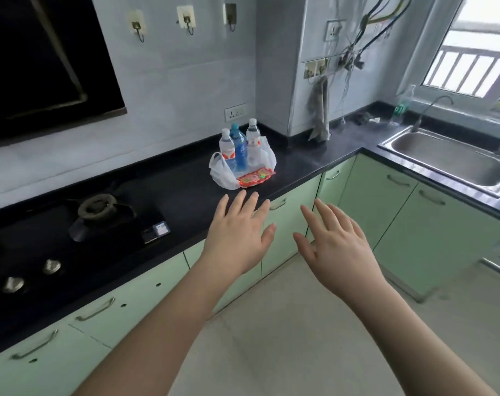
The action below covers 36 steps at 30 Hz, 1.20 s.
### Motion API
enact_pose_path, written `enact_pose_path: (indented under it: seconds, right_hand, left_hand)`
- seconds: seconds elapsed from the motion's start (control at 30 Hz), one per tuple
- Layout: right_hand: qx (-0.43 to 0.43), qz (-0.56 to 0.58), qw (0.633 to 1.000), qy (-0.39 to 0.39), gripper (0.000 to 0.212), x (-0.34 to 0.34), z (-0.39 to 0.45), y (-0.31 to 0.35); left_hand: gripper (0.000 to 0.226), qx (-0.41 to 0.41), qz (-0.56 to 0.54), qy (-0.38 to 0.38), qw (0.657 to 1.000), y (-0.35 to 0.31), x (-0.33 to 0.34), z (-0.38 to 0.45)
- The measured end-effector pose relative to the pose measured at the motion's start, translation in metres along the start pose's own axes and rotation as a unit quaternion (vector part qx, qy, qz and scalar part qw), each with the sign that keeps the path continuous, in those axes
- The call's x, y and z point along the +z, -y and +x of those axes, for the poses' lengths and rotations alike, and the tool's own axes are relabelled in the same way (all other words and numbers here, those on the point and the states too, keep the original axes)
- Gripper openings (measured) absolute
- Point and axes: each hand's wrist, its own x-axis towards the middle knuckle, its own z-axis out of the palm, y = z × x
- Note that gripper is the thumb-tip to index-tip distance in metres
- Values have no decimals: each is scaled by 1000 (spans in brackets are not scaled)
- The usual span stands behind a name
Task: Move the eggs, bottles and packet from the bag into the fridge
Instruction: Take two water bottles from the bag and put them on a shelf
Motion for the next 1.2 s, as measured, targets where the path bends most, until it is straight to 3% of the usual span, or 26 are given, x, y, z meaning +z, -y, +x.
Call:
enact_pose_path:
  seconds: [0.27,0.5,0.63,0.83,1.1,1.2]
  right_hand:
    - [7,13,1000,18,64,4,60,-85]
    - [-12,24,999,23,65,26,104,-109]
    - [-30,19,999,41,63,40,141,-107]
    - [-51,-17,997,52,70,68,201,-87]
    - [-62,-42,995,67,70,103,282,-63]
    - [-50,-44,995,72,80,116,302,-64]
  left_hand:
    - [76,10,30,7,999,-46,5,82]
    - [77,-4,18,26,999,-50,27,129]
    - [62,-10,22,49,998,-32,41,154]
    - [78,-15,19,38,999,13,65,195]
    - [65,-11,-19,-10,1000,70,88,252]
    - [65,6,-20,-4,1000,83,95,275]
